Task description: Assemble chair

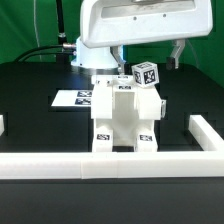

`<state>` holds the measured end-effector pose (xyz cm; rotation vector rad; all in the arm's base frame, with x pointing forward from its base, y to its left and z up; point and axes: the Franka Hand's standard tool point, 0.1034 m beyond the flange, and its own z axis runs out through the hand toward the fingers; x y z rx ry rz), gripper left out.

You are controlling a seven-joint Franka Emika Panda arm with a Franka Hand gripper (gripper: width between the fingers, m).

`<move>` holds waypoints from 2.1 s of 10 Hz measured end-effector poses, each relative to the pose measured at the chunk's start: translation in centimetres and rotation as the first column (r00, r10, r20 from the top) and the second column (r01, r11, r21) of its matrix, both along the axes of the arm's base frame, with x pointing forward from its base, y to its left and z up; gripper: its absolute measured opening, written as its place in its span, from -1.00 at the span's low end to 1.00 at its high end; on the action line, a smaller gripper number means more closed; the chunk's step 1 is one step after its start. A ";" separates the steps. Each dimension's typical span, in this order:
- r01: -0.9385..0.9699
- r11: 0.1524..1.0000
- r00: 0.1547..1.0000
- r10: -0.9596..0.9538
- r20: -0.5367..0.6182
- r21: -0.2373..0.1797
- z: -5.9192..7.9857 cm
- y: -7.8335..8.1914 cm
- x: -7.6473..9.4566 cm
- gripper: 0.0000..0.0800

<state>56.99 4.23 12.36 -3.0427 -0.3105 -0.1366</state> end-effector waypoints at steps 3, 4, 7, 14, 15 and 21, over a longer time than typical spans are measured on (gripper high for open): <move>0.015 1.000 1.000 -0.015 -0.003 -0.001 -0.1 -0.5 0.0 -0.06; 0.015 1.000 1.000 -0.015 -0.003 -0.001 -0.1 -0.5 0.0 -0.29; 0.052 0.999 0.999 -0.052 -0.006 0.002 -0.1 -0.6 0.0 -0.29; 0.602 0.798 0.798 -0.599 -0.070 0.025 -0.2 0.9 0.0 -0.29; 0.675 0.737 0.737 -0.672 -0.078 0.032 -0.2 1.1 0.1 -0.29; 0.901 0.434 0.434 -0.892 -0.128 0.027 -0.2 1.2 0.1 -0.29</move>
Offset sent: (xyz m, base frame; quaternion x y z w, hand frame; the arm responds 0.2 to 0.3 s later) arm 0.0000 0.0000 0.0000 0.0000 0.0000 0.0000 1.0000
